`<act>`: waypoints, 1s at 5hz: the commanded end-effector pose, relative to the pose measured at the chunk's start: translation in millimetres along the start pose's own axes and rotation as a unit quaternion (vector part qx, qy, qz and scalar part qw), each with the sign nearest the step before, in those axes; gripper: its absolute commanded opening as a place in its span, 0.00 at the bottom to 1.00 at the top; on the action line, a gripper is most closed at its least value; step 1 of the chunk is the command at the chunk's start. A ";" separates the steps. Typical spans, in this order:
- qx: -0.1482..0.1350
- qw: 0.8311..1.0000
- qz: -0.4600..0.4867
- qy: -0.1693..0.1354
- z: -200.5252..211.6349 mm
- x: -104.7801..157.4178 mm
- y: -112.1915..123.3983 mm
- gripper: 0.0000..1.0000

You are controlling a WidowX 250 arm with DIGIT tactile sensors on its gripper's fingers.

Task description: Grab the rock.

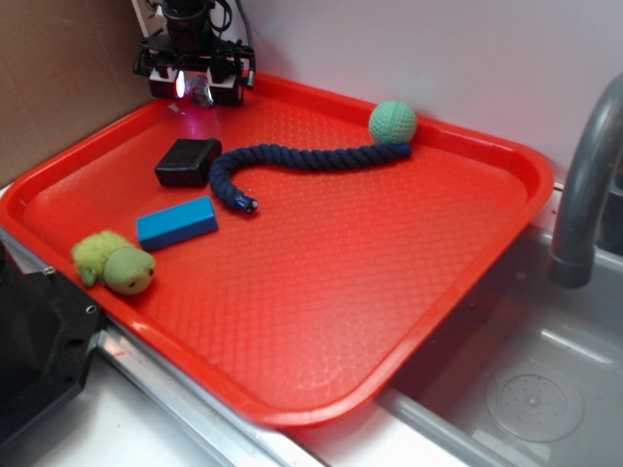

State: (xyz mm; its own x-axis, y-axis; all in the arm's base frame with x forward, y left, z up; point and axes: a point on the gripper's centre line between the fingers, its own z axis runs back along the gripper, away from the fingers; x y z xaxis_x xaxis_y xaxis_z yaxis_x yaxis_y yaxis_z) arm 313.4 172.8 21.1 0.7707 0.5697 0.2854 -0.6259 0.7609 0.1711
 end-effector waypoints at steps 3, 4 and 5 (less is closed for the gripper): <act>-0.115 0.971 -0.194 0.080 166.9 -75.5 -16.6 0.00; -0.099 0.961 -0.228 0.120 182.7 -88.5 -38.3 0.00; -0.081 0.950 -0.277 0.121 189.1 -104.1 -56.8 0.00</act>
State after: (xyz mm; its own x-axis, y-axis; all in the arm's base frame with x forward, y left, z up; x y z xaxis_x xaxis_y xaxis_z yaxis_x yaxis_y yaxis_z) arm 242.3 0.2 141.9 0.9916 0.1021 -0.0789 -0.0964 0.9926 0.0736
